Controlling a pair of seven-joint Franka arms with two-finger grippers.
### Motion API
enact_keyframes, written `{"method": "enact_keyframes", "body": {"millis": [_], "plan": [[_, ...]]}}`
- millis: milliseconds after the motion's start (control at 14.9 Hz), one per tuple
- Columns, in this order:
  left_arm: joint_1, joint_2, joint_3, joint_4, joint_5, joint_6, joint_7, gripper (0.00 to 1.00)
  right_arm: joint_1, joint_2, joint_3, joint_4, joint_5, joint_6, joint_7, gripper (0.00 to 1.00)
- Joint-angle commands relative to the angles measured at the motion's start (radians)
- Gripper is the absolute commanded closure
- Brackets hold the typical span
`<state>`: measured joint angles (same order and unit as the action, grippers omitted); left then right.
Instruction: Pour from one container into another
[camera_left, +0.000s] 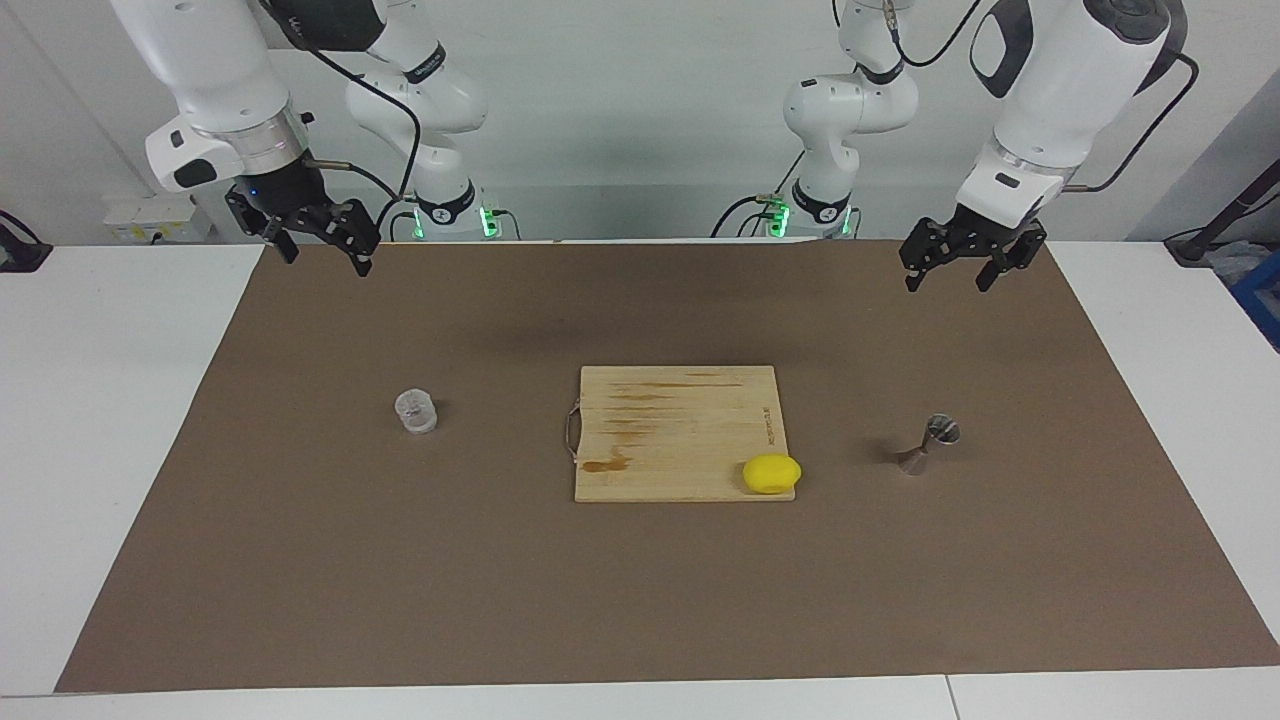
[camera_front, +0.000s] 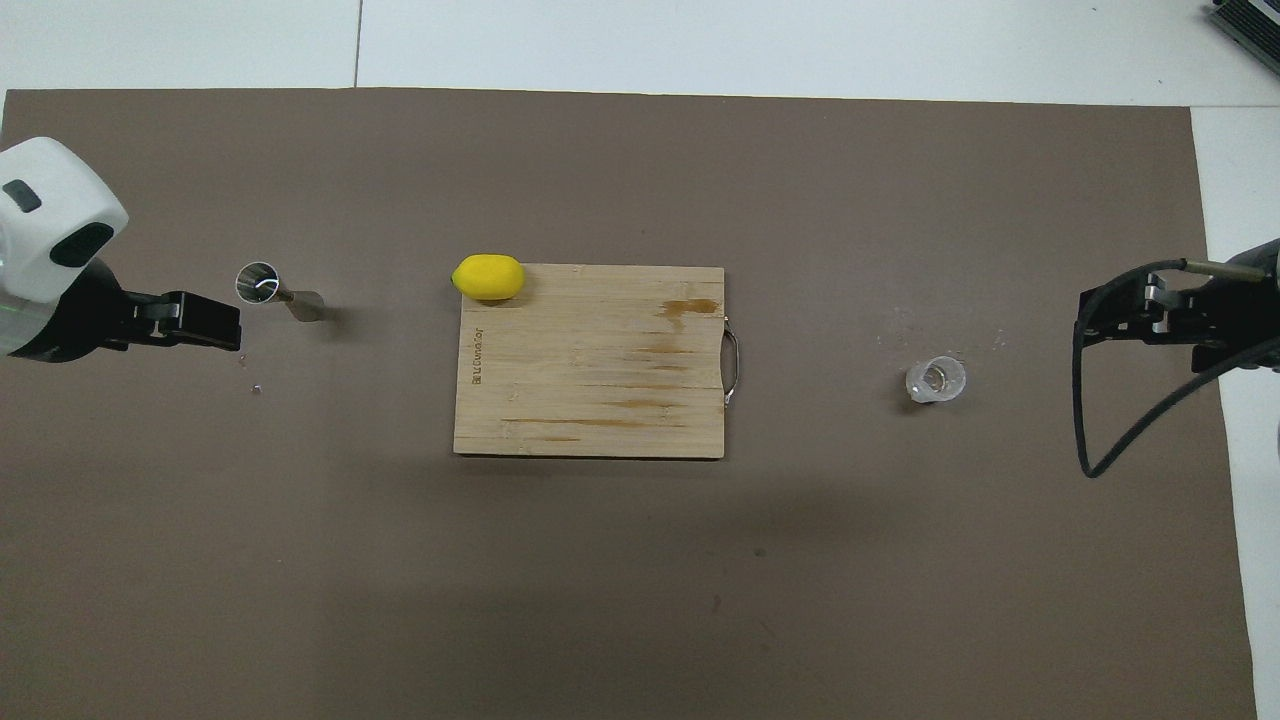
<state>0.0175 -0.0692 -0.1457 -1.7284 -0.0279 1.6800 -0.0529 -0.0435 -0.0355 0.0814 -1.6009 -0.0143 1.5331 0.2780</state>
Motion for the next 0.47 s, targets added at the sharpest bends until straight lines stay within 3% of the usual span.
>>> {"method": "enact_keyframes", "body": {"millis": [0, 404], "plan": [[-0.004, -0.03, 0.009, -0.033, -0.003, 0.0, -0.007, 0.0, -0.013, -0.024, 0.003, -0.027, 0.022, 0.013, -0.028, 0.0], [-0.002, -0.03, 0.011, -0.031, 0.002, 0.009, -0.001, 0.0, -0.013, -0.024, 0.003, -0.027, 0.022, 0.015, -0.028, 0.0]]}}
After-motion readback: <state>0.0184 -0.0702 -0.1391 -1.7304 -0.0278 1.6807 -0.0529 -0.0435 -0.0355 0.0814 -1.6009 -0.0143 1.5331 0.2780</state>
